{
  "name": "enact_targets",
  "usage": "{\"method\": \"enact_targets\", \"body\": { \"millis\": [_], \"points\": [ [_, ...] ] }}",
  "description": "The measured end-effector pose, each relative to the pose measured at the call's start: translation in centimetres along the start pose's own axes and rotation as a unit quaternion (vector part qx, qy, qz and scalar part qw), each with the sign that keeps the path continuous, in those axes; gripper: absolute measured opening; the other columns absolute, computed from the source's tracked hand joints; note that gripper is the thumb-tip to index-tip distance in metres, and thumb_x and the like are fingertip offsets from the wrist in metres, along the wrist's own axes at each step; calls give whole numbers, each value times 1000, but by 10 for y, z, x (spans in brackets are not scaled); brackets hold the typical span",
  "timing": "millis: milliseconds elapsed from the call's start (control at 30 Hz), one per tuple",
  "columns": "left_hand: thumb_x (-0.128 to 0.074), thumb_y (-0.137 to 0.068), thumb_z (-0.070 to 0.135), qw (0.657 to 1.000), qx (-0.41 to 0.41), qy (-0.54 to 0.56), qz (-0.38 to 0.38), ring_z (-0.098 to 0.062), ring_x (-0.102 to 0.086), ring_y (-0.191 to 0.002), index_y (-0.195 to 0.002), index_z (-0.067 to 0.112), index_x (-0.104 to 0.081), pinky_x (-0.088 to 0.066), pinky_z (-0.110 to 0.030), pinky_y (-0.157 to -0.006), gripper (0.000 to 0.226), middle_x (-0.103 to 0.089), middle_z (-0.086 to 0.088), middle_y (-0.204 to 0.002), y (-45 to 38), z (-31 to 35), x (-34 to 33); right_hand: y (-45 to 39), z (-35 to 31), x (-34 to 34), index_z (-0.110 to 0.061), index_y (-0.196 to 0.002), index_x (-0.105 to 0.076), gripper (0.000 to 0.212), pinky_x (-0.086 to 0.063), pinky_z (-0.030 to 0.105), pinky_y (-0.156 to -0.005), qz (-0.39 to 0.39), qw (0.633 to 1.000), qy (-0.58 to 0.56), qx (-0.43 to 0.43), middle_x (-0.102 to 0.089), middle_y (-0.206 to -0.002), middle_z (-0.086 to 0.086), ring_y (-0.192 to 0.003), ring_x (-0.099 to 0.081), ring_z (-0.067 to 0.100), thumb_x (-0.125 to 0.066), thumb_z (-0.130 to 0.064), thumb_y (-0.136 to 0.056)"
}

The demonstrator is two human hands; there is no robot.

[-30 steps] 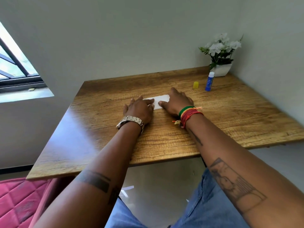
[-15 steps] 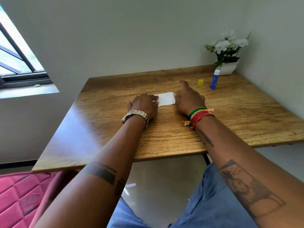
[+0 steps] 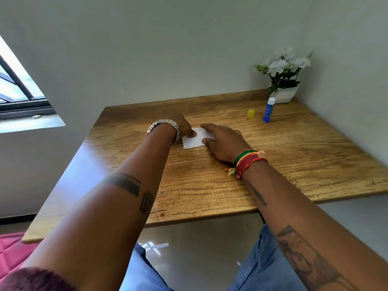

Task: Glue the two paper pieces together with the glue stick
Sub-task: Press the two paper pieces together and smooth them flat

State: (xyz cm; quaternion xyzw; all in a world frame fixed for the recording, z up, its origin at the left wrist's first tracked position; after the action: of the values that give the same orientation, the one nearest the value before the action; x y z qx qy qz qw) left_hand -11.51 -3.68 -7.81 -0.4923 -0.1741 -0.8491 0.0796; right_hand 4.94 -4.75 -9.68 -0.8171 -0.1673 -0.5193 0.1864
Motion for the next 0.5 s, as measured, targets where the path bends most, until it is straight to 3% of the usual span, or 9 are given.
{"method": "enact_targets", "body": {
  "millis": [67,133,200,267,400,500],
  "points": [
    [-81,-82,40,1000,-8,-2,-5,-30,-64,-105,-122,7,-68,-51,-38,-83,54,-69,-13,-124,-1,2,2,0,1,0,-35,-155,-38,56,-34,51,-116,-7,1000,-5,-2,-50,-156,2,-141,-47,28,-53,-41,-102],
    [-77,-85,41,1000,-20,10,-4,-29,-65,-94,-106,6,-70,-51,-37,-77,42,-71,-13,-115,-1,6,7,-1,2,2,-34,-156,-38,60,-34,52,-118,-5,999,-39,-8,-46,-160,0,-144,-44,28,-57,-42,-100],
    [-80,-84,31,995,-28,99,-12,-29,-69,-93,-90,10,-67,-59,-41,-83,26,-73,-14,-106,-2,8,11,-6,4,14,-31,-156,-40,63,-34,51,-119,33,993,-108,-19,-42,-162,1,-146,-41,28,-61,-44,-98],
    [-84,-80,18,971,-28,234,-29,-29,-72,-94,-88,14,-66,-62,-43,-84,21,-74,-12,-101,0,7,11,-12,8,26,-28,-153,-47,60,-36,47,-118,80,980,-177,-39,-46,-160,4,-145,-42,28,-64,-45,-97],
    [-85,-78,11,929,-46,366,-25,-35,-72,-101,-87,14,-68,-61,-51,-84,19,-75,-15,-103,-2,7,6,-21,16,29,-14,-125,-73,36,-52,46,-101,69,958,-264,-86,-73,-125,6,-115,-66,27,-68,-35,-96],
    [-86,-78,19,907,-30,420,3,-40,-69,-104,-77,13,-68,-56,-61,-91,19,-74,-18,-104,-10,-1,-3,-23,25,25,-10,-101,-79,19,-61,44,-83,77,930,-342,-107,-77,-99,4,-93,-73,26,-74,-27,-93]
  ]
}}
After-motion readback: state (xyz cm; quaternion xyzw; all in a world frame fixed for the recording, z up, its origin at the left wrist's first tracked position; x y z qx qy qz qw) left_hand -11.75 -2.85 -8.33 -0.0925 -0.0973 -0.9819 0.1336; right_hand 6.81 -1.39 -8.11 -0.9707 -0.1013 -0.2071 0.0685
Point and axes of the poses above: each hand's wrist, its own y-axis away from the middle knuckle, its own x-axis out of the back of the hand, z = x × y, the point moved 7 cm from there along -y, towards the middle knuckle
